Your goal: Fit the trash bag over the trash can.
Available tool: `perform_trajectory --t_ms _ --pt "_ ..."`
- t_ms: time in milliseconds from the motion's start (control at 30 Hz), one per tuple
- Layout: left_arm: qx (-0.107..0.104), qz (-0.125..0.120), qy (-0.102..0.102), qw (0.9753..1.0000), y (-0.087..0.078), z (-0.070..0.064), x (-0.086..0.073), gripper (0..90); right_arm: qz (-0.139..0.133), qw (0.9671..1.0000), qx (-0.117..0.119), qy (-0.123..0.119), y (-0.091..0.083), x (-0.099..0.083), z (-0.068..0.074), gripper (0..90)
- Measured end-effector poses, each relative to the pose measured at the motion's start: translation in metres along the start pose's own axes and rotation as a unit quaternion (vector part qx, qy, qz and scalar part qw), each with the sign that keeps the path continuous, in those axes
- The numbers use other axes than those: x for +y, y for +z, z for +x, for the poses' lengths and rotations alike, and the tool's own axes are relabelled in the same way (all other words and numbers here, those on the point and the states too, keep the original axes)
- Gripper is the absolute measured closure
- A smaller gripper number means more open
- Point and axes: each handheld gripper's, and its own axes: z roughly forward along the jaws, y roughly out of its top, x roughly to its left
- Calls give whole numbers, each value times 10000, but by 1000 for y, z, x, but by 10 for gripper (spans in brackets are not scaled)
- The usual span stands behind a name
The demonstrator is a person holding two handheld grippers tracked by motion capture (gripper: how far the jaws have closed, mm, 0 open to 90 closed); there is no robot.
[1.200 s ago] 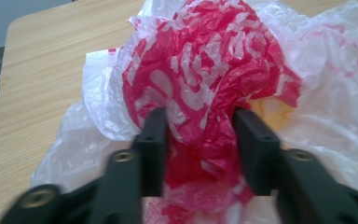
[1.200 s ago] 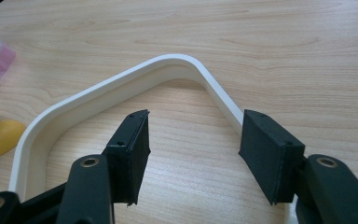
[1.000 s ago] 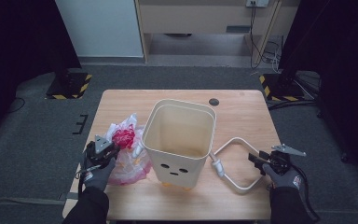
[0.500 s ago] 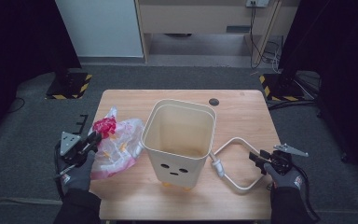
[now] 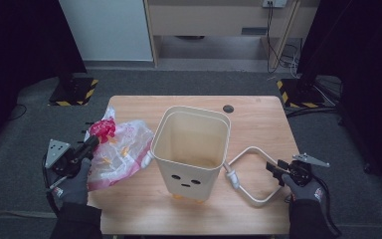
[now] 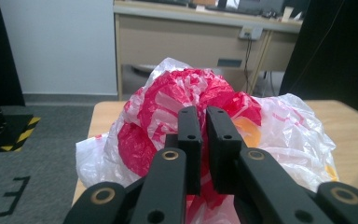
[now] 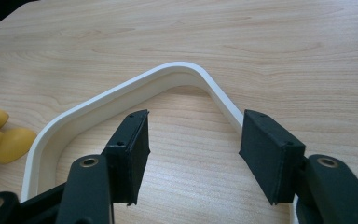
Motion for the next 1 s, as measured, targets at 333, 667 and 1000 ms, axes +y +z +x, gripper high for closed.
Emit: perform_trajectory --t_ms 333,667,1000 --pt "-174 -669 -165 9975 -25 -2 28 841 2 10000 -2 2 0 0 0 420" --pt "-427 -1526 -244 9871 -64 -14 62 839 4 10000 -12 -3 0 0 0 419" --pt "-682 -1906 -133 9792 -81 -34 83 841 39 10000 -33 -37 1 0 1 417"
